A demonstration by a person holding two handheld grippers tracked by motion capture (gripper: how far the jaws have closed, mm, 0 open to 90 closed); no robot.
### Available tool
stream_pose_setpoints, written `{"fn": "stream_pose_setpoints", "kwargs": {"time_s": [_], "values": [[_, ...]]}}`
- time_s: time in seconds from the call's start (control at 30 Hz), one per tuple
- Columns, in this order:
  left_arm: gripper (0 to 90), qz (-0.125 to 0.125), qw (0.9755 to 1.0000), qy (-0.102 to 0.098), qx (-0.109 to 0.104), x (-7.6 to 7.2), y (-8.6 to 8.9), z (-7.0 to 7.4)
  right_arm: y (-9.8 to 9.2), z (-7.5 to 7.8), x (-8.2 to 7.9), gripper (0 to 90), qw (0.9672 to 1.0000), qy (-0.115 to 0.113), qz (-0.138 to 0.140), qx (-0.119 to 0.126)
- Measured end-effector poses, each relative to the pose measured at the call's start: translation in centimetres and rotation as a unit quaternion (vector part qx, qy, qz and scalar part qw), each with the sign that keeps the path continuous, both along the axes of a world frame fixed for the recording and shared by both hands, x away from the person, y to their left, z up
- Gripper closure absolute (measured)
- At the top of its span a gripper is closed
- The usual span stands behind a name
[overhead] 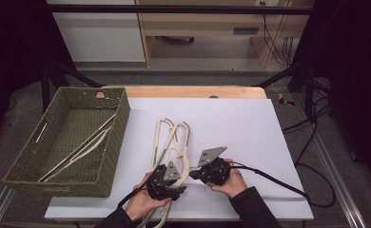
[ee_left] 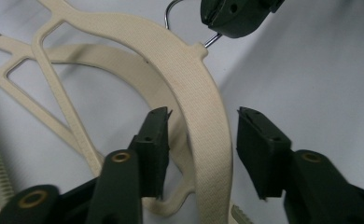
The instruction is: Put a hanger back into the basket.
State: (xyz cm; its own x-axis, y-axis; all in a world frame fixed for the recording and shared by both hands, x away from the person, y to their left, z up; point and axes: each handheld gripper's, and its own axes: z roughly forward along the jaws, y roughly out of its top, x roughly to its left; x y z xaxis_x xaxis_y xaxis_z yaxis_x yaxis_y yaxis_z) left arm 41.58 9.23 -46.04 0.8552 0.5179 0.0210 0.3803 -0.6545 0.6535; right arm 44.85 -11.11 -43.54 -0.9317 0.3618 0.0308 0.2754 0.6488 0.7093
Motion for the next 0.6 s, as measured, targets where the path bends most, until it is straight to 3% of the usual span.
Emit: {"fn": "stream_pose_setpoints", "kwargs": {"time_s": [0.17, 0.27, 0.37, 0.5, 0.6], "values": [[68.7, 0.004, 0.9999, 0.015, 0.0, 0.0, 0.1, 0.1, -0.1, 0.2, -0.1, 89.3, 1.0, 0.002, 0.0, 0.001], [72.6, 0.009, 0.9999, 0.008, 0.001, -0.2, 0.0, 0.1, -0.1, 0.2, -0.1, 88.7, 1.0, -0.001, 0.0, 0.0], [73.0, 0.01, 0.9999, 0.007, 0.002, -0.3, 0.2, 0.3, -0.3, 0.6, -0.2, 78.2, 0.9999, -0.008, -0.003, 0.01], [73.4, 0.019, 0.9997, -0.001, -0.013, -0.5, 0.7, 1.0, -2.2, 2.8, -0.5, 67.2, 0.9966, -0.037, -0.022, 0.07], [73.9, 0.025, 0.9994, -0.007, -0.021, -0.6, 1.3, 1.7, -4.5, 4.4, -0.7, 58.9, 0.9898, -0.062, -0.054, 0.117]]}}
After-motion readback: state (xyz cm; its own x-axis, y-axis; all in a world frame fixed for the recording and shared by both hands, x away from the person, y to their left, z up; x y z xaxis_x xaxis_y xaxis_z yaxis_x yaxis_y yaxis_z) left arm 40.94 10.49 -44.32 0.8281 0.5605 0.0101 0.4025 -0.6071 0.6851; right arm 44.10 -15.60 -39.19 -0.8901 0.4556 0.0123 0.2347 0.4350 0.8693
